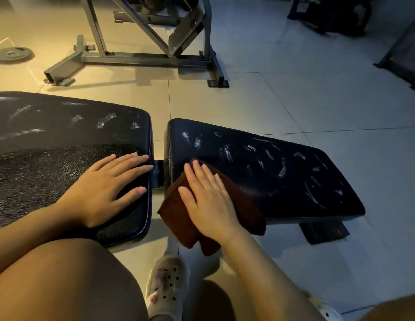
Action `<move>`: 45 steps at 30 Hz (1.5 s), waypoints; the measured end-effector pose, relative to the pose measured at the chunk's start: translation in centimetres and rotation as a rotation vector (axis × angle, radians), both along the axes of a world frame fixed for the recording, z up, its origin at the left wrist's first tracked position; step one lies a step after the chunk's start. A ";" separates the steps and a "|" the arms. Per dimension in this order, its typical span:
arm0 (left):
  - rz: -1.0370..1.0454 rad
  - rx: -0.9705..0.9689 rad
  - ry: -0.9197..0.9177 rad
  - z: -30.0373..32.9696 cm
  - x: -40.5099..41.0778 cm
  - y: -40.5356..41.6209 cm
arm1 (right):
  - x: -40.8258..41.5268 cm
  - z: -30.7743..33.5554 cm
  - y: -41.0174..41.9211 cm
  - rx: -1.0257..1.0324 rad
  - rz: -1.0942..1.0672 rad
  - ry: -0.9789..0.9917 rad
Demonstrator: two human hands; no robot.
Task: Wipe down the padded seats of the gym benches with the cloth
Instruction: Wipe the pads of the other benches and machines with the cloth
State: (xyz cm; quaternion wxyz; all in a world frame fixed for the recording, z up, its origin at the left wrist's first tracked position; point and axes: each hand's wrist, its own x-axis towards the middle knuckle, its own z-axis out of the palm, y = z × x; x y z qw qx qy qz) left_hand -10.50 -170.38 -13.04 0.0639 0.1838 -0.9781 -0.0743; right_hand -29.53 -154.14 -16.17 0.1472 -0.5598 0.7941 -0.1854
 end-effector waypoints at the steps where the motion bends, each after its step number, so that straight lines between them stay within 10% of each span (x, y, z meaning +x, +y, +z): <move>1: -0.002 -0.002 0.004 0.0 0.0 0.0 | -0.9 -0.4 0.9 0.014 -0.015 0.001; 10: 0.005 -0.008 0.020 -0.2 0.0 -0.1 | -9.3 -2.6 1.8 0.218 -0.495 -0.039; 18: -0.002 -0.013 0.020 -0.2 0.1 0.0 | -3.4 -0.9 3.3 0.036 -0.054 -0.018; 25: -0.002 -0.010 0.045 -0.3 -0.1 0.1 | -9.8 -3.0 1.6 0.164 -0.581 -0.090; 38: 0.004 0.002 0.028 -0.2 0.1 0.0 | -0.5 -0.5 -0.2 -0.025 -0.093 -0.022; 45: 0.004 -0.021 0.052 -0.3 -0.1 0.0 | -10.3 -3.0 3.2 0.179 -0.511 -0.048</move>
